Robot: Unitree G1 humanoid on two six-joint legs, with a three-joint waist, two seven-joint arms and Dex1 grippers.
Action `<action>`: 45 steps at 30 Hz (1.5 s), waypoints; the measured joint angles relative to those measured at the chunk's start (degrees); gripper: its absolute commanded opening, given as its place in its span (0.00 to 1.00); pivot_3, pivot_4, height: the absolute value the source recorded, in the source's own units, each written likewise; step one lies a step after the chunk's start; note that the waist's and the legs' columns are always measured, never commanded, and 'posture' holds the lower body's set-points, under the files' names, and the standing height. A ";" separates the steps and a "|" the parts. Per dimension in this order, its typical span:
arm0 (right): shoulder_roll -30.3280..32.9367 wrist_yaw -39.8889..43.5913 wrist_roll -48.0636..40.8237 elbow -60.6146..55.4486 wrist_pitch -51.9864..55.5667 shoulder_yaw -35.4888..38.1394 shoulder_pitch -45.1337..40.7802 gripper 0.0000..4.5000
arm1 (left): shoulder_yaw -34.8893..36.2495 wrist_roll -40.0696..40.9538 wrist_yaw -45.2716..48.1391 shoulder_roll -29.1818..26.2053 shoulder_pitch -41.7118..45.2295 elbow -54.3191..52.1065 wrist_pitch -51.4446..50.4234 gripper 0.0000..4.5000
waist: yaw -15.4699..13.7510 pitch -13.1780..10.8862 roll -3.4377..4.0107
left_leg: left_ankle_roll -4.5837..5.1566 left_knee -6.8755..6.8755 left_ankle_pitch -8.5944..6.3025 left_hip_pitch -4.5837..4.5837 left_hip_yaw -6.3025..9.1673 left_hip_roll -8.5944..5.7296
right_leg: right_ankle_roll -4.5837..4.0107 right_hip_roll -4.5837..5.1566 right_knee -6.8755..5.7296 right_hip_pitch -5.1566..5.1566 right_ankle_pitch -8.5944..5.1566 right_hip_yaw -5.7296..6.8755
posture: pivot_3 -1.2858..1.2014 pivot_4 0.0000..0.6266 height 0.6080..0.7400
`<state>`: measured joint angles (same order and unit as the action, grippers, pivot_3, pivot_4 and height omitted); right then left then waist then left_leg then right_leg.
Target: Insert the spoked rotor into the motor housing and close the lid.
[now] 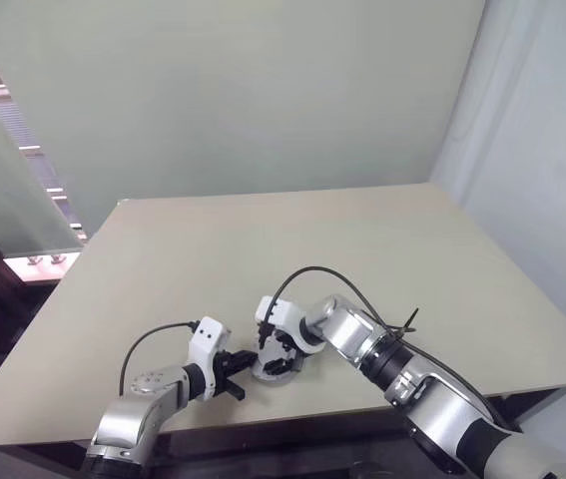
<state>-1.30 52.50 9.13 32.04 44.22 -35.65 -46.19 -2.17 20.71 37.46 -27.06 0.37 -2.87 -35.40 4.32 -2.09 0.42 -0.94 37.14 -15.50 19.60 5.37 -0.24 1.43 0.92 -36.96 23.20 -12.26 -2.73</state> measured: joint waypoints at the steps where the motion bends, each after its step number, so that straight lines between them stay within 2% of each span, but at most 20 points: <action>1: -0.09 -0.05 -0.82 -0.04 0.73 1.19 0.17 1.00 | -0.01 -0.02 0.01 -0.02 0.07 0.00 -0.03 0.00 | -0.01 0.00 -0.01 | 0.00 0.00 0.00 0.02 0.01 0.00 | 0.00 0.00 0.00 0.01 0.00 0.00 | 0.52 0.00 1.00; 15: 1.74 -4.28 -14.89 -2.10 11.45 22.68 0.36 1.00 | -0.85 -0.43 0.22 -0.08 0.72 0.00 -0.09 0.00 | -0.03 -0.05 0.06 | 0.01 -0.11 0.01 0.34 0.00 -0.07 | 0.14 0.03 0.12 0.17 0.08 -0.02 | 0.52 0.00 1.00; 20: 3.72 -7.12 -19.27 5.42 15.39 31.32 -1.51 1.00 | -1.07 -0.50 0.26 -0.07 0.84 -0.01 -0.10 0.00 | -0.03 -0.05 0.06 | 0.02 -0.10 0.01 0.34 -0.02 -0.11 | 0.13 0.03 0.17 0.12 0.08 -0.06 | 0.52 0.00 1.00; 29: 3.83 -13.68 -23.55 19.95 19.20 41.66 -3.17 1.00 | -1.13 -0.72 0.37 -0.07 0.83 -0.16 -0.16 0.00 | 0.00 -0.15 0.22 | 0.04 -0.11 0.02 0.33 -0.07 -0.11 | 0.14 0.02 0.17 0.10 0.08 -0.11 | 0.52 0.00 1.00; 37: 2.21 -15.63 -27.25 23.62 22.46 47.30 -2.74 1.00 | -0.99 -0.77 0.34 -0.11 0.69 -0.43 -0.43 0.00 | 0.07 -0.15 0.22 | 0.05 -0.11 0.02 0.31 -0.07 -0.09 | 0.14 -0.02 0.16 0.09 0.08 -0.13 | 0.52 0.00 1.00; 45: -1.05 -14.79 -28.91 19.63 27.03 45.18 0.41 1.00 | -0.98 -0.77 0.10 -0.08 0.47 -0.86 -0.52 0.00 | 0.07 -0.15 0.23 | 0.05 -0.12 0.01 0.33 -0.10 -0.09 | 0.15 -0.01 0.17 0.12 0.09 -0.15 | 0.52 0.00 1.00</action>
<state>-2.35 37.71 -19.79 51.66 71.24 9.54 -45.78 -3.15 19.94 37.56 -27.14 0.83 -3.73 -35.91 4.39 -2.23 0.65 -0.88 37.02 -15.49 19.92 5.27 -0.33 1.58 0.90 -36.79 23.32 -12.17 -2.88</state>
